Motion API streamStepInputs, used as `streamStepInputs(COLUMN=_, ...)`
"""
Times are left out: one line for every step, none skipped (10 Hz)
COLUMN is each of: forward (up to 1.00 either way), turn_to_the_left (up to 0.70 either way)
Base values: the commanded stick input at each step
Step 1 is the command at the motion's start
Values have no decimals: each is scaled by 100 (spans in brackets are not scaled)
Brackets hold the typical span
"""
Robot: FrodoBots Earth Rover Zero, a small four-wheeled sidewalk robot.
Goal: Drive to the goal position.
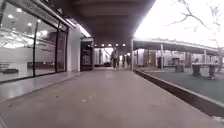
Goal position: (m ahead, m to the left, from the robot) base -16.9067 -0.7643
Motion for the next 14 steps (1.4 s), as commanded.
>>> streamStepInputs(forward=0, turn_to_the_left=0)
streamStepInputs(forward=0, turn_to_the_left=0)
streamStepInputs(forward=0, turn_to_the_left=0)
streamStepInputs(forward=0, turn_to_the_left=0)
streamStepInputs(forward=16, turn_to_the_left=0)
streamStepInputs(forward=65, turn_to_the_left=0)
streamStepInputs(forward=70, turn_to_the_left=0)
streamStepInputs(forward=70, turn_to_the_left=0)
streamStepInputs(forward=70, turn_to_the_left=0)
streamStepInputs(forward=70, turn_to_the_left=0)
streamStepInputs(forward=70, turn_to_the_left=0)
streamStepInputs(forward=70, turn_to_the_left=0)
streamStepInputs(forward=70, turn_to_the_left=0)
streamStepInputs(forward=70, turn_to_the_left=0)
